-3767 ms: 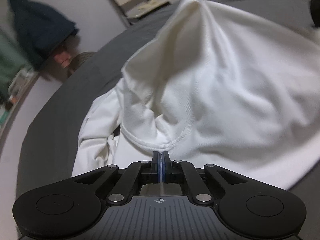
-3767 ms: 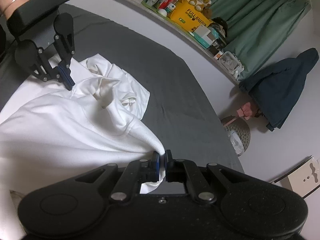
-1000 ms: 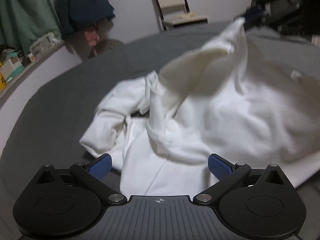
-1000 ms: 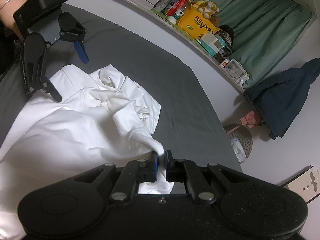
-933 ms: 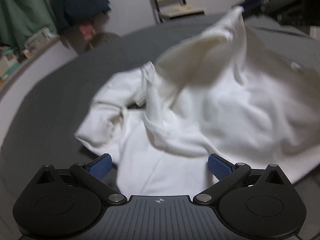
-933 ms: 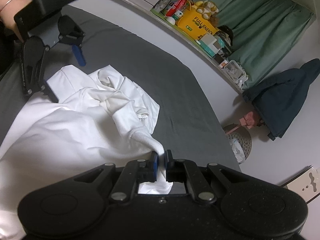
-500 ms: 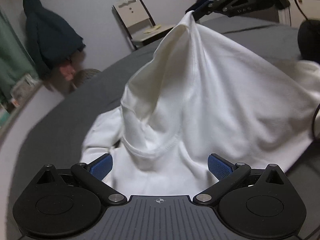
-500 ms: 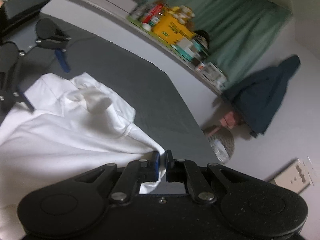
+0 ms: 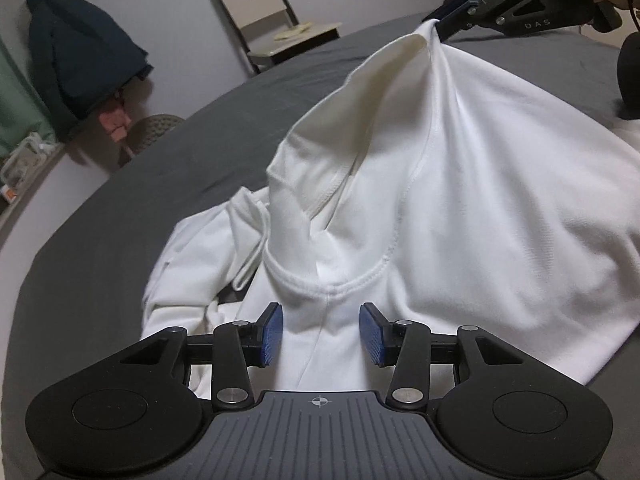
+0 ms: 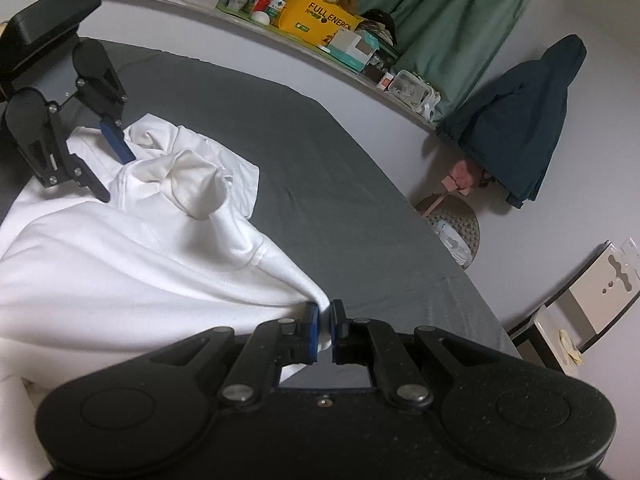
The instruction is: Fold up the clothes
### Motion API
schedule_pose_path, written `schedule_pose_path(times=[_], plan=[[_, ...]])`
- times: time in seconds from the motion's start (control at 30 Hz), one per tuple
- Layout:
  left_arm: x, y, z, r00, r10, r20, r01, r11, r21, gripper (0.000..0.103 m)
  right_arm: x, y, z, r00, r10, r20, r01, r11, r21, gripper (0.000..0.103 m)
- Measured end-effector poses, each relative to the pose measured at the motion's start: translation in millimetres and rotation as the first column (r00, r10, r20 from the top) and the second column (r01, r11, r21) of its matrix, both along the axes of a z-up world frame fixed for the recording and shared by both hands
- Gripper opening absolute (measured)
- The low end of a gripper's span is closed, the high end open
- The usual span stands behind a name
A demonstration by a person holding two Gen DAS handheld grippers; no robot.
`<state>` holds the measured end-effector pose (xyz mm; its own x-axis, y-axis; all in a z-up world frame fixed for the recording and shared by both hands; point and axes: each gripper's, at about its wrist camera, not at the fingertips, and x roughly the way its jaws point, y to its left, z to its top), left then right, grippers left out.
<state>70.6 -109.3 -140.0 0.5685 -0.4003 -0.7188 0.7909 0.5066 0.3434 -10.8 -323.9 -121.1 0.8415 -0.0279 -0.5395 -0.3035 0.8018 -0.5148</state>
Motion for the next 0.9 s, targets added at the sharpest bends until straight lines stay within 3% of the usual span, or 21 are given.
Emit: schedule_pose_path(times=[0.07,0.2,0.4,0.47,0.63,0.77,0.9], plan=[[2.5,-3.4,-3.5,1.0,-0.008,-0.004,0.008,1.0,0.003,0.025,-0.1,0.0,-0.6,1.0,0.004,0.002,-0.004,1.0,-0.003,0.006],[3.7,-0.3,-3.5,1.0,0.001,-0.03,-0.002,0.999,-0.044,0.008,-2.3,-0.2,-0.6,1.0,0.003,0.008,-0.003,1.0,-0.002,0.006],[-17.3,15.8,12.6,0.996,0.05,0.07,-0.044,0.994,-0.096,0.007,-11.7,2.0,3.8,1.0,0.006,0.019,-0.006,1.0,-0.002,0.006],[-33.1,21.0,22.9,0.991,0.039,0.127,-0.029,0.996,-0.08,0.007,-17.2,5.0,9.0,0.999,0.01,0.034,-0.011,1.0,0.002,0.006],[-70.9,39.0,63.0,0.963,0.037,0.267,-0.022,0.998,-0.057,0.007,-44.9,21.6,39.3,0.988,0.039,0.148,-0.04,0.999,0.004,0.006],[-97.0,54.9,117.8,0.896,0.081,0.436,-0.055,0.996,-0.073,0.007,-76.6,31.7,79.5,0.959,0.046,0.281,-0.052,0.999,0.013,0.006],[-118.3,68.3,190.2,0.778,0.165,0.606,-0.098,0.985,-0.143,0.001,-108.3,41.9,119.7,0.911,0.051,0.409,-0.065,0.998,0.02,0.006]])
